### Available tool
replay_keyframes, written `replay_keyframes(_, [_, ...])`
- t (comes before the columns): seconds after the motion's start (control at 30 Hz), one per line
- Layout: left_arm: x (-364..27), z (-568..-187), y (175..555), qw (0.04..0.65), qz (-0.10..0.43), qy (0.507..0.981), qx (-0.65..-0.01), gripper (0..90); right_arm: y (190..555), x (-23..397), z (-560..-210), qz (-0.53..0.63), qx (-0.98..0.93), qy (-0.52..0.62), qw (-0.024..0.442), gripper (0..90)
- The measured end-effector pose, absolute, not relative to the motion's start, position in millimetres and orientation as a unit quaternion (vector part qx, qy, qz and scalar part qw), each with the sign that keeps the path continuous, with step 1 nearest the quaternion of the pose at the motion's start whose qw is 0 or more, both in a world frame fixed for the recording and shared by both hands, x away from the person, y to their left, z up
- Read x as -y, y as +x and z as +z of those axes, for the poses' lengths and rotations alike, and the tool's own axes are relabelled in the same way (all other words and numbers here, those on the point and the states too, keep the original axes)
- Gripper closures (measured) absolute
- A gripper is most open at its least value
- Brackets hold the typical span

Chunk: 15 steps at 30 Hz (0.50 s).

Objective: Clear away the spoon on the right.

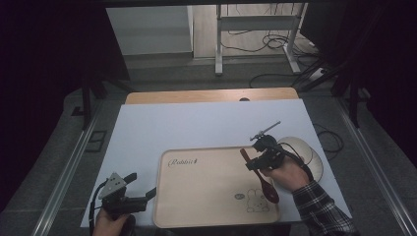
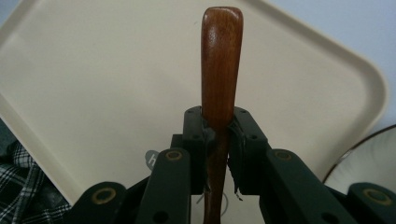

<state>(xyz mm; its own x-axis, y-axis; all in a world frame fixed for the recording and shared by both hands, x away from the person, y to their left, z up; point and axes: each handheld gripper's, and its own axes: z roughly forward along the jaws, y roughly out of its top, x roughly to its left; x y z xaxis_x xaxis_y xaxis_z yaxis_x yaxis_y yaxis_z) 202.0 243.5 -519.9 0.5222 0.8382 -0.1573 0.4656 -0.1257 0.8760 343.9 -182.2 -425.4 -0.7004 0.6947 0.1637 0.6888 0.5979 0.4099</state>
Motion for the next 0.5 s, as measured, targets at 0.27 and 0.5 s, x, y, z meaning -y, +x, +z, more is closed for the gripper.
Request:
replay_keyframes(0.27, [-243.4,-519.9,201.9,0.485,0.192,0.726,-0.449,6.6,346.7,178.3,-444.6,0.215,-0.893,0.396,-0.006,78.2])
replay_keyframes(0.5, [-243.3,-519.9,201.9,0.485,0.193,0.726,-0.448,6.5,349.1,182.1,-464.5,0.214,-0.886,0.412,-0.019,78.2])
